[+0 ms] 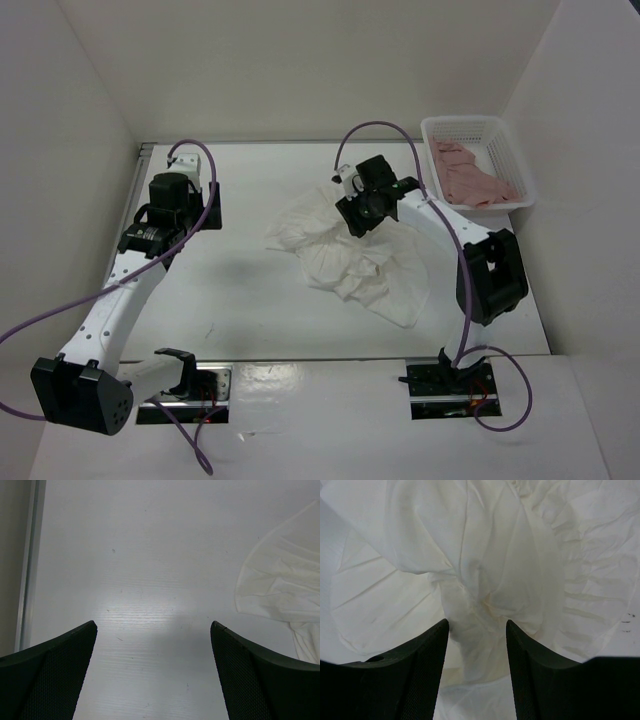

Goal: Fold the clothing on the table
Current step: Flatten the skirt out

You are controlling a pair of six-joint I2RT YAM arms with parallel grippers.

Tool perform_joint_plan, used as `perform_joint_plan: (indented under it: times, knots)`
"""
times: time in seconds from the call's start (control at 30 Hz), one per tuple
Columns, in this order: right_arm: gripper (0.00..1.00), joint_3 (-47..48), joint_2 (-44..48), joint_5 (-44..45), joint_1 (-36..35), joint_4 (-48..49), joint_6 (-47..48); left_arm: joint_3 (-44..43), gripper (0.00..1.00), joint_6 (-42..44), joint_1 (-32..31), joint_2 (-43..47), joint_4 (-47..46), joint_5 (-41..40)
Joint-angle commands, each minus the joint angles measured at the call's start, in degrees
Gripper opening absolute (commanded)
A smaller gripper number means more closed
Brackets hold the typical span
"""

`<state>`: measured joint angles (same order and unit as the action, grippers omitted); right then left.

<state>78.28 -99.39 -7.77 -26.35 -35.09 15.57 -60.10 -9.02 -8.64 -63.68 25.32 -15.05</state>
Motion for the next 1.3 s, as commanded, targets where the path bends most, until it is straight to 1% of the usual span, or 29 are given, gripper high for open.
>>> perform_joint_plan:
  times: [0.0,0.4,0.43,0.47,0.57,0.63,0.67,0.77,0.8,0.83,0.9,0.97,1.07,1.1,1.13,1.2,1.27]
  knots:
    - [0.55,-0.67,-0.98,0.04,0.25,3.09,0.51,0.33,1.00,0.67,0.38,-0.04,-1.24,0.72]
    - [0.55,-1.20,-3.17,-0.49,1.30,3.63,0.51,0.33,1.00,0.67,0.38,-0.04,-1.24,1.25]
    - [0.54,-1.20,-3.17,-1.10,1.30,3.63,0.51,0.33,1.00,0.67,0.38,-0.04,-1.24,1.25]
    - [0.49,-1.20,-3.70,-1.11,1.30,3.63,0.51,0.33,1.00,0.67,0.38,-0.04,-1.24,1.25]
    - [0.43,-1.20,-4.92,-2.24,1.30,3.63,0.51,0.33,1.00,0.67,0.38,-0.04,-1.24,1.25]
    - [0.37,-1.20,-5.72,-2.25,1.30,3.10,0.51,0.33,1.00,0.67,0.38,-0.04,-1.24,1.25]
    - [0.31,-0.68,-6.59,-2.95,1.30,2.40,0.51,0.33,1.00,0.67,0.38,-0.04,-1.24,1.25]
    - [0.19,-0.15,-8.09,-3.48,1.30,1.69,1.03,0.33,1.00,0.67,0.38,0.49,-1.24,1.25]
    - [0.07,0.46,-8.10,-4.00,1.30,0.91,1.04,0.33,1.00,0.67,0.38,0.49,-1.24,1.25]
    - [0.00,1.43,-8.10,-4.01,1.30,-0.06,1.04,0.33,1.00,0.67,0.38,0.49,-1.24,1.25]
    - [0.00,3.53,-6.88,-4.01,1.30,-1.38,1.04,0.33,1.00,0.67,0.38,0.49,-1.24,1.25]
    - [0.00,5.56,-2.40,-4.01,1.30,-1.99,0.51,0.33,1.00,0.67,0.38,0.49,-1.24,1.25]
    - [0.00,11.96,4.72,-4.01,1.30,-3.66,-0.10,0.33,1.00,0.67,0.38,0.49,-1.24,1.25]
    - [0.00,16.25,6.22,-3.49,1.30,-4.71,-0.10,0.33,1.00,0.67,0.38,0.49,-1.24,1.25]
    - [0.00,18.55,8.67,-3.48,1.30,-5.25,-0.10,0.33,1.00,0.67,0.38,0.49,-1.24,1.25]
    - [0.00,24.69,10.44,-3.48,1.83,-6.47,-0.63,0.33,1.00,0.67,0.38,0.49,-1.24,1.25]
    - [0.00,27.88,12.55,-0.77,1.83,-6.48,-1.85,0.33,1.00,0.67,0.38,0.49,-1.24,1.25]
